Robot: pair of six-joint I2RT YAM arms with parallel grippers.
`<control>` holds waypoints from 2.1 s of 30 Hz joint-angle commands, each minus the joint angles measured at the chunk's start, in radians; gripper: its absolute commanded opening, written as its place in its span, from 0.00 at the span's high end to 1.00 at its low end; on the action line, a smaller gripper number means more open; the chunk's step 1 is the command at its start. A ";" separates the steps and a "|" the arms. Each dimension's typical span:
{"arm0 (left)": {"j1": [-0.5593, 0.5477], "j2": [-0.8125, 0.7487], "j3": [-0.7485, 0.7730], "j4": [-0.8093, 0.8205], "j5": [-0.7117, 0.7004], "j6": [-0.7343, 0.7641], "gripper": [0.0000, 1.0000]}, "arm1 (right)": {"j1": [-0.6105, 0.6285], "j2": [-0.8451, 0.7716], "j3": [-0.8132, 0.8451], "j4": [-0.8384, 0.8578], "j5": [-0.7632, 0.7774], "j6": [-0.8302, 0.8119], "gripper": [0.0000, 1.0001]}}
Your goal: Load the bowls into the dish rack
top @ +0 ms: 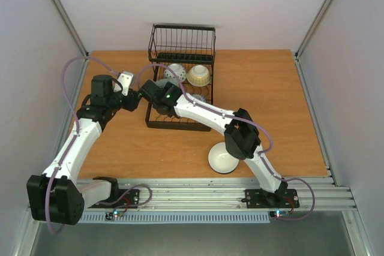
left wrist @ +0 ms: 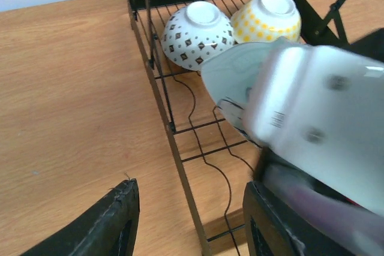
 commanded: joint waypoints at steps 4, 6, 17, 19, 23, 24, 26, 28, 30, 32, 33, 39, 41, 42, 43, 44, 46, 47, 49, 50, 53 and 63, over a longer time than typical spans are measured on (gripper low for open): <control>-0.034 -0.047 0.014 0.061 0.069 0.002 0.50 | -0.026 0.102 0.034 -0.002 0.096 -0.067 0.99; -0.025 -0.047 0.022 0.056 0.046 0.000 0.50 | -0.031 0.112 0.034 0.001 0.095 -0.068 0.99; 0.123 -0.075 0.043 0.051 0.008 -0.043 0.50 | -0.055 0.184 0.069 0.004 0.068 -0.086 0.99; 0.139 -0.077 0.041 0.053 0.018 -0.049 0.50 | -0.066 0.205 0.088 -0.002 0.061 -0.086 0.99; 0.146 -0.077 0.039 0.055 0.031 -0.055 0.50 | -0.093 0.256 0.146 -0.030 0.038 -0.078 0.99; 0.144 -0.077 0.037 0.057 0.032 -0.056 0.50 | -0.098 0.266 0.160 -0.037 0.039 -0.080 0.99; 0.145 -0.077 0.037 0.057 0.036 -0.056 0.50 | -0.106 0.284 0.180 -0.046 0.040 -0.085 0.99; 0.146 -0.075 0.035 0.059 0.042 -0.054 0.50 | -0.112 0.297 0.201 -0.053 0.039 -0.087 0.98; 0.145 -0.074 0.034 0.059 0.047 -0.053 0.50 | -0.118 0.307 0.215 -0.061 0.039 -0.080 0.93; 0.146 -0.075 0.033 0.059 0.050 -0.053 0.50 | -0.119 0.311 0.216 -0.064 0.040 -0.076 0.78; 0.145 -0.075 0.033 0.059 0.052 -0.053 0.50 | -0.120 0.311 0.216 -0.067 0.036 -0.075 0.68; 0.145 -0.075 0.029 0.061 0.057 -0.052 0.50 | -0.119 0.299 0.203 -0.068 0.019 -0.053 0.07; 0.145 -0.073 0.027 0.063 0.057 -0.052 0.50 | -0.119 0.297 0.200 -0.067 0.013 -0.048 0.01; 0.145 -0.071 0.025 0.064 0.057 -0.052 0.50 | -0.119 0.296 0.196 -0.066 0.012 -0.045 0.01; 0.146 -0.071 0.022 0.066 0.058 -0.051 0.50 | -0.119 0.294 0.194 -0.065 0.009 -0.044 0.01; 0.146 -0.071 0.020 0.066 0.059 -0.050 0.50 | -0.119 0.293 0.191 -0.065 0.008 -0.040 0.01; 0.146 -0.072 0.018 0.066 0.057 -0.048 0.50 | -0.119 0.285 0.180 -0.061 0.004 -0.034 0.01; 0.146 -0.072 0.018 0.066 0.057 -0.047 0.50 | -0.118 0.277 0.168 -0.054 0.002 -0.031 0.01; 0.145 -0.074 0.018 0.067 0.056 -0.048 0.50 | -0.116 0.249 0.133 -0.035 -0.007 -0.026 0.01; 0.146 -0.075 0.018 0.068 0.057 -0.049 0.50 | -0.114 0.230 0.109 -0.024 -0.018 -0.020 0.01; 0.147 -0.075 0.016 0.070 0.058 -0.051 0.50 | -0.112 0.155 0.026 0.007 -0.070 0.003 0.01; 0.147 -0.043 0.033 0.042 0.157 -0.047 0.51 | -0.112 -0.312 -0.409 0.215 -0.267 0.205 0.01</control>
